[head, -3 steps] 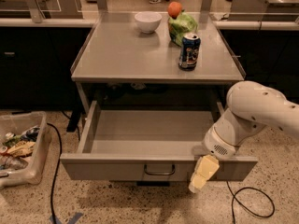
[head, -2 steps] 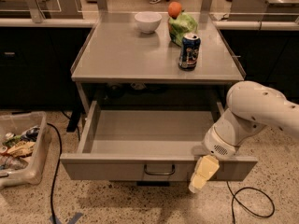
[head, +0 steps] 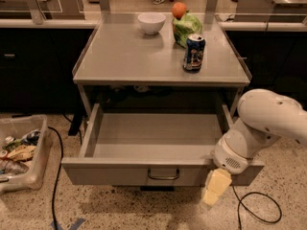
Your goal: Open top drawer
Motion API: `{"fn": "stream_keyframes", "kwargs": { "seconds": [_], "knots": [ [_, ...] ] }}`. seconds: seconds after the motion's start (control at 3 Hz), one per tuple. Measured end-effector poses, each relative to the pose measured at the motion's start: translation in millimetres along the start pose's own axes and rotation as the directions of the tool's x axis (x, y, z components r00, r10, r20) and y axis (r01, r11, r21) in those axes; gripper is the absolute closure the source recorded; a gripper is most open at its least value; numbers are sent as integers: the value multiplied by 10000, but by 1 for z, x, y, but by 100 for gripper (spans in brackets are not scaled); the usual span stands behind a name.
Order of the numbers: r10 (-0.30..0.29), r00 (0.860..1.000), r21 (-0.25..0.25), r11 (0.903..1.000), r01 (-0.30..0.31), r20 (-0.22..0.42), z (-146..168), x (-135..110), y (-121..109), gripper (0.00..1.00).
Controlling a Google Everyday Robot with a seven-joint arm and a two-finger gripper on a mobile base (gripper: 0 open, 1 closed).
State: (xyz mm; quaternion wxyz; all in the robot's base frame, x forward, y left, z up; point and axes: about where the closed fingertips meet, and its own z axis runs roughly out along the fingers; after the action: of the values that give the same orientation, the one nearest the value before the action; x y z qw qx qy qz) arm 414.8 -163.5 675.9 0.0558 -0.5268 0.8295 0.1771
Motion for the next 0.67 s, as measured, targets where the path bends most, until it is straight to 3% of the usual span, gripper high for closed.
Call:
{"fn": "stream_keyframes", "kwargs": {
  "seconds": [0.33, 0.67],
  "knots": [
    [312, 9966, -400, 9986, -343, -757, -39, 46, 31, 0],
    [308, 9967, -396, 9986, -338, -750, -39, 46, 31, 0]
  ]
}}
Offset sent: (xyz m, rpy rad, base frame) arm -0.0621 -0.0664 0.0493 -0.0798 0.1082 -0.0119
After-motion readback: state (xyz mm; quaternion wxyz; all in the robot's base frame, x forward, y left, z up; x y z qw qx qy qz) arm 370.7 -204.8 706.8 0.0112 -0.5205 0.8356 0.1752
